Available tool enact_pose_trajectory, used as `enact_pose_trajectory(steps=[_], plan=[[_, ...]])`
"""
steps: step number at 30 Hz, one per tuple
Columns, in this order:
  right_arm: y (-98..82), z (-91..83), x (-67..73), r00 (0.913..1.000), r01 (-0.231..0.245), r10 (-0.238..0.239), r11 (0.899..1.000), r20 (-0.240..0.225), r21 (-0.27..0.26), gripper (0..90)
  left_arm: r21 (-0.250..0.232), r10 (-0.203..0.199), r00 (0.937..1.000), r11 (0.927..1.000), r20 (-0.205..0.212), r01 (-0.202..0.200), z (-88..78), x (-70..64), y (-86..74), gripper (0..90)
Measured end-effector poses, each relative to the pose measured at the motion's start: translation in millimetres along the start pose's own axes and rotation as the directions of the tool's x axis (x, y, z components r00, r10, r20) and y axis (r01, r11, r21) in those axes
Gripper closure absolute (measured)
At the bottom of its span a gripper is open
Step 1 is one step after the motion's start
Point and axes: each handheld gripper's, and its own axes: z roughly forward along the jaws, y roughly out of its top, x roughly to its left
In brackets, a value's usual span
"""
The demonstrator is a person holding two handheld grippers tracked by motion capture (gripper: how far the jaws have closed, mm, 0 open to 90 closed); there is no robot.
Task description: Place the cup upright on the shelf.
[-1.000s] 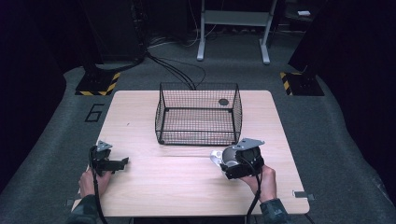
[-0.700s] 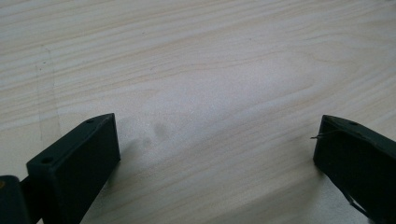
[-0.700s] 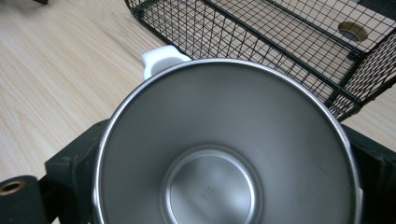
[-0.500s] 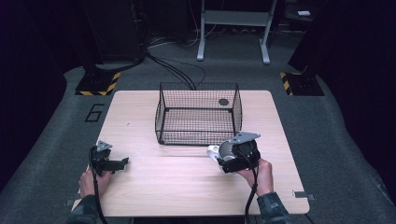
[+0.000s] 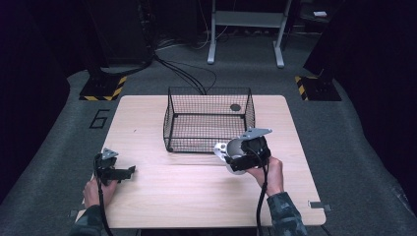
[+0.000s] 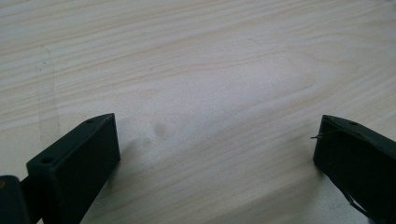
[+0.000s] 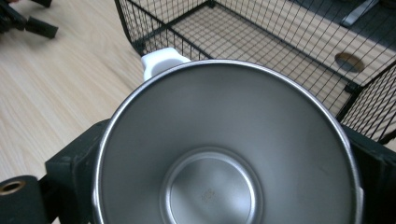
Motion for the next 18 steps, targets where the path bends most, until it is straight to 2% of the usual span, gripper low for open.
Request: enact_pose_trajectory(steps=[1, 4, 6, 7, 15, 16, 18], plan=[[7.0, -1.0, -1.7, 0.9999, 0.012, -0.012, 1.000, -0.002, -0.008, 5.5, 0.009, 0.003, 1.0000, 1.0000, 0.004, -0.003, -0.7, 0.5, 0.3, 0.3], [15.8, -2.2, -1.9, 1.0000, -0.001, 0.001, 1.000, -0.003, -0.012, 5.5, 0.004, 0.005, 1.0000, 1.0000, 0.000, -0.005, -0.3, 0.3, 0.0, 0.4], [22.0, -2.6, -4.2, 0.9999, 0.012, -0.012, 1.000, -0.004, -0.011, 5.5, 0.005, 0.003, 1.0000, 1.0000, 0.002, -0.003, -0.3, 0.3, 0.1, 0.3], [25.3, -2.7, -3.8, 1.0000, -0.007, 0.007, 1.000, -0.002, -0.012, 5.6, 0.005, 0.004, 1.0000, 1.0000, 0.002, -0.004, -0.4, 0.3, 0.1, 0.3], [47.7, -2.4, -7.4, 0.9997, 0.023, -0.023, 1.000, -0.013, -0.012, 5.5, 0.004, 0.000, 1.0000, 1.0000, 0.001, 0.000, -0.4, -0.4, 0.1, 0.4], [50.6, -3.3, -8.0, 0.9996, 0.024, -0.024, 1.000, -0.016, -0.010, 5.6, 0.016, 0.015, 0.9999, 0.9997, 0.004, -0.016, -1.3, 0.6, 0.2, 0.4], [55.2, -4.1, -9.9, 0.9997, 0.017, -0.017, 1.000, -0.017, -0.018, 5.6, 0.014, 0.013, 0.9999, 0.9998, 0.003, -0.013, -1.2, 0.4, 0.2, 0.4]])
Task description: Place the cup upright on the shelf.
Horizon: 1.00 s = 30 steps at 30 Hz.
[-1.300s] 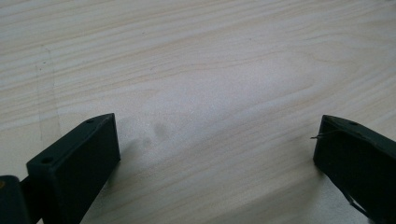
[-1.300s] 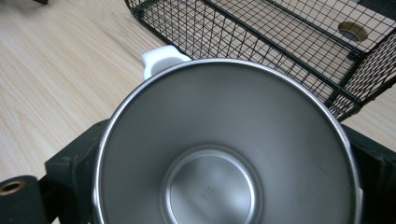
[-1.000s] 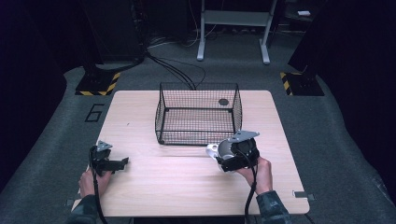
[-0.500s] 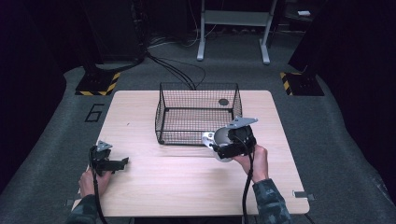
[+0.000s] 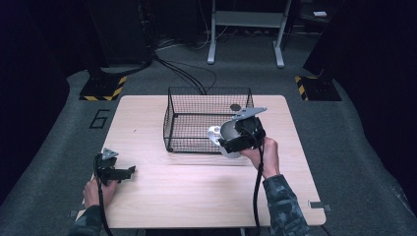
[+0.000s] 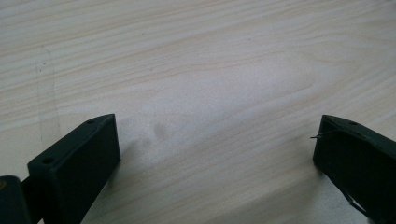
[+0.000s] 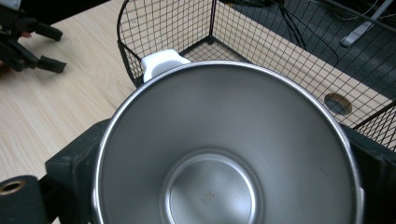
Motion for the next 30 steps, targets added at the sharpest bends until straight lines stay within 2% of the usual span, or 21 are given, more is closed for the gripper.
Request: enact_pose_trajectory(steps=[1, 4, 6, 13, 16, 18, 22, 25, 27, 30], plan=[[2.4, 0.5, -2.1, 0.9999, 0.015, -0.015, 1.000, -0.001, -0.008, 5.6, 0.000, 0.000, 1.0000, 1.0000, 0.000, 0.000, 0.0, 0.0, 0.0, 0.4], [8.4, -0.3, -3.4, 1.0000, 0.001, -0.001, 1.000, 0.007, -0.004, 5.6, 0.000, 0.002, 1.0000, 1.0000, 0.000, -0.002, 0.0, 0.1, 0.0, 0.4], [11.5, 0.4, -5.5, 1.0000, 0.005, -0.005, 1.000, 0.001, -0.014, 5.5, 0.010, -0.014, 0.9999, 0.9999, 0.005, 0.014, -0.7, -1.0, 0.1, 0.4], [25.5, 5.7, -8.5, 1.0000, 0.005, -0.005, 1.000, -0.005, -0.010, 5.6, 0.006, -0.011, 0.9999, 0.9999, 0.006, 0.011, -0.1, -1.2, 0.1, 0.4], [32.7, 8.9, -10.9, 0.9996, 0.028, -0.028, 0.999, -0.004, -0.017, 5.6, 0.010, -0.005, 1.0000, 0.9999, 0.007, 0.005, -0.4, -0.7, 0.4, 0.4], [37.9, 11.3, -11.2, 0.9998, 0.019, -0.019, 1.000, -0.003, -0.012, 5.6, 0.011, -0.006, 0.9999, 0.9999, 0.008, 0.006, -0.3, -0.6, 0.5, 0.4], [47.2, 19.4, -14.1, 0.9994, 0.034, -0.034, 0.999, -0.002, -0.016, 5.6, 0.010, -0.006, 0.9999, 0.9999, 0.008, 0.006, -0.3, -0.6, 0.5, 0.4], [51.0, 26.0, -17.1, 0.9998, 0.016, -0.017, 1.000, -0.009, -0.007, 5.6, 0.010, -0.006, 0.9999, 0.9999, 0.009, 0.005, -0.3, -0.5, 0.5, 0.4], [53.0, 30.7, -20.2, 0.9996, 0.027, -0.027, 1.000, -0.009, 0.002, 5.6, 0.011, -0.005, 0.9999, 0.9999, 0.009, 0.005, -0.3, -0.5, 0.6, 0.4], [55.2, 37.8, -23.0, 0.9999, 0.014, -0.014, 1.000, -0.009, 0.003, 5.6, 0.010, -0.006, 0.9999, 0.9999, 0.010, 0.006, -0.1, -0.6, 0.6, 0.4]])
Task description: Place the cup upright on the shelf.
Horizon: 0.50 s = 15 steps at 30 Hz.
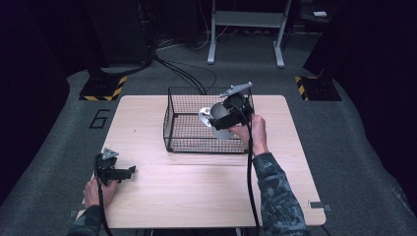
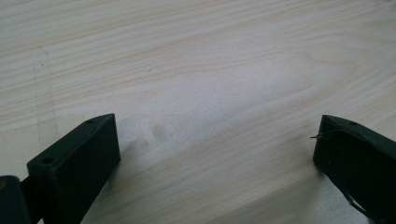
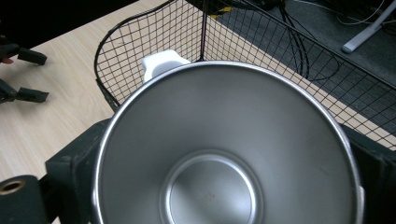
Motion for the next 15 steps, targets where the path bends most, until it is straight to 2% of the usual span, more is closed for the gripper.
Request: enact_pose_trajectory(steps=[2, 3, 6, 7, 14, 15], plan=[[1.4, 3.2, -2.2, 1.0000, -0.007, 0.007, 1.000, 0.001, 0.007, 5.6, 0.001, 0.000, 1.0000, 1.0000, 0.000, 0.000, -0.1, 0.0, 0.0, 0.4], [1.4, 5.0, -4.5, 1.0000, 0.004, -0.004, 1.000, -0.002, 0.003, 5.6, 0.001, 0.001, 1.0000, 1.0000, 0.000, -0.001, 0.0, 0.0, 0.0, 0.4], [2.3, 10.2, -6.4, 0.9998, -0.021, 0.021, 1.000, 0.003, 0.011, 5.6, 0.000, 0.002, 1.0000, 1.0000, 0.000, -0.002, 0.0, 0.1, 0.0, 0.4], [2.9, 11.9, -8.4, 1.0000, -0.005, 0.005, 1.000, 0.003, 0.014, 5.6, 0.001, 0.001, 1.0000, 1.0000, 0.000, -0.001, -0.1, 0.0, 0.0, 0.4], [4.7, 22.2, -12.4, 0.9994, -0.033, 0.033, 0.999, 0.010, 0.025, 5.6, 0.001, 0.001, 1.0000, 1.0000, 0.000, -0.001, -0.1, 0.1, 0.0, 0.4], [4.9, 24.1, -13.7, 0.9998, -0.020, 0.020, 0.999, 0.008, 0.026, 5.6, 0.000, 0.001, 1.0000, 1.0000, 0.000, -0.001, 0.0, 0.1, 0.0, 0.4]])
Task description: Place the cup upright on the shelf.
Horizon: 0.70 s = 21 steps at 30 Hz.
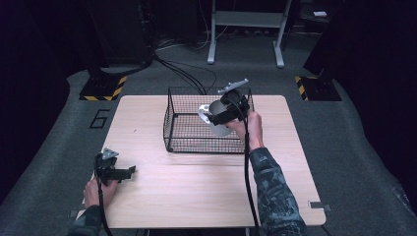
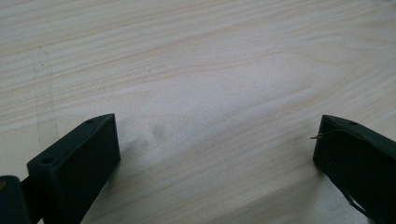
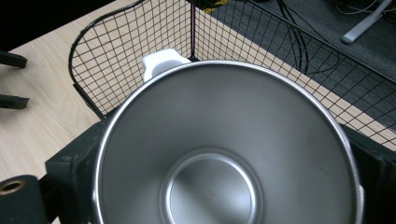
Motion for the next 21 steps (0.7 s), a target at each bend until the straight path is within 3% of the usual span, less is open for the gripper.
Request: enact_pose_trajectory(steps=[6, 7, 21], plan=[[0.0, 9.3, -2.5, 0.9996, -0.030, 0.030, 0.999, 0.004, 0.019, 5.6, 0.000, 0.001, 1.0000, 1.0000, 0.000, -0.001, 0.0, 0.1, 0.0, 0.5], [0.1, 10.8, -4.6, 1.0000, -0.009, 0.009, 1.000, 0.002, 0.022, 5.6, -0.011, -0.002, 1.0000, 0.9999, -0.006, 0.002, 0.8, -0.4, -0.3, 0.4], [-2.5, 31.8, -17.2, 0.9986, -0.047, 0.046, 0.998, 0.026, 0.053, 5.6, 0.001, 0.000, 1.0000, 1.0000, 0.001, 0.000, 0.1, -0.1, 0.1, 0.4]])
